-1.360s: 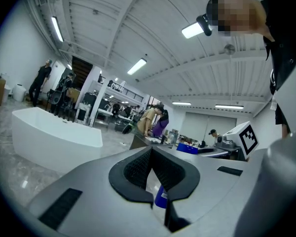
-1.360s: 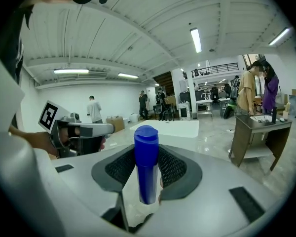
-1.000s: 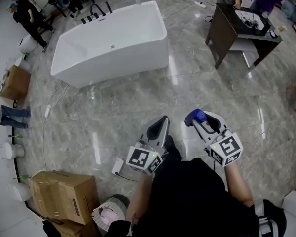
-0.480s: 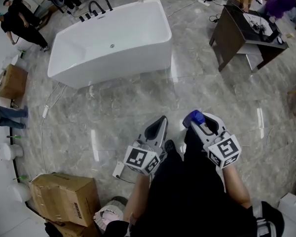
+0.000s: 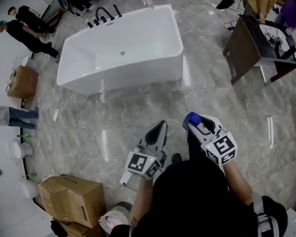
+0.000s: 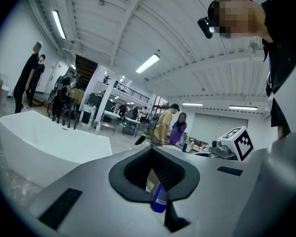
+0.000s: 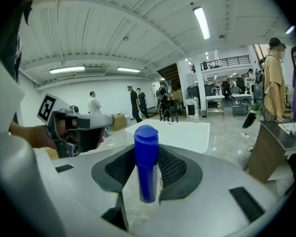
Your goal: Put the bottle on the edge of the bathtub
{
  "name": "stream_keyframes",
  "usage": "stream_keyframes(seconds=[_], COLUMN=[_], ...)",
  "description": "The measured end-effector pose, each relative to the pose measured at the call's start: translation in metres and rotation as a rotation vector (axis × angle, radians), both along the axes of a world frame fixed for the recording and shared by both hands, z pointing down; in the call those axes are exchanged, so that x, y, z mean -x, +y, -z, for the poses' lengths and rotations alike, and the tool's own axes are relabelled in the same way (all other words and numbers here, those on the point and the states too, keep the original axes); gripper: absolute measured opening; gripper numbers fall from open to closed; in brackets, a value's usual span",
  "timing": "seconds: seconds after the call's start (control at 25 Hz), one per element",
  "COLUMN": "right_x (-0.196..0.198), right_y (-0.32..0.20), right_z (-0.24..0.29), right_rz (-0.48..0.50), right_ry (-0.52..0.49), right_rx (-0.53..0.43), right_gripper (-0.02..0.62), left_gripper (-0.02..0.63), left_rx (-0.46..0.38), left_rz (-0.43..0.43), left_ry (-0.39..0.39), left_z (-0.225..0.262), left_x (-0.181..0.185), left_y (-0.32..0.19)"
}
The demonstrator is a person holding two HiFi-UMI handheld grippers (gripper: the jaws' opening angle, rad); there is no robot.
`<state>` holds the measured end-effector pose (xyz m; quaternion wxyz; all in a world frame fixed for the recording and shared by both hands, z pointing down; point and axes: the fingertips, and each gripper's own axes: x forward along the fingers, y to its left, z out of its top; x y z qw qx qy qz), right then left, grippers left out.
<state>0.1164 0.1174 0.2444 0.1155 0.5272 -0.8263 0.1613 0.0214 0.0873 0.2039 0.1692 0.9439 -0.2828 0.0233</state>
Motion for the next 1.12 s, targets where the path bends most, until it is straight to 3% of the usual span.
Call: stream_keyframes(seconds=[0.48, 0.64, 0.8, 1.12], right_x=[-0.094, -0.107, -0.108, -0.092], right_y=[-0.120, -0.145, -0.155, -0.203], right_z=[-0.032, -0.052, -0.077, -0.138], right_rz=[0.136, 0.170, 0.241, 0.300], right_ry=[0.030, 0.067, 0.144, 0.294], right_rx=[0.061, 0.100, 0.167, 0.284], right_gripper=[0.146, 0.146, 0.146, 0.146], left_gripper=[0.011, 0.011, 0.011, 0.011], left_rx=[0.020, 0.040, 0.082, 0.145], left_rz=[0.060, 0.075, 0.062, 0.075], left_ry=[-0.020, -0.051, -0.168, -0.102], left_z=[-0.003, -0.021, -0.049, -0.080], left_x=[-0.112, -0.122, -0.130, -0.112], left_y=[-0.110, -0.125, -0.128, -0.179])
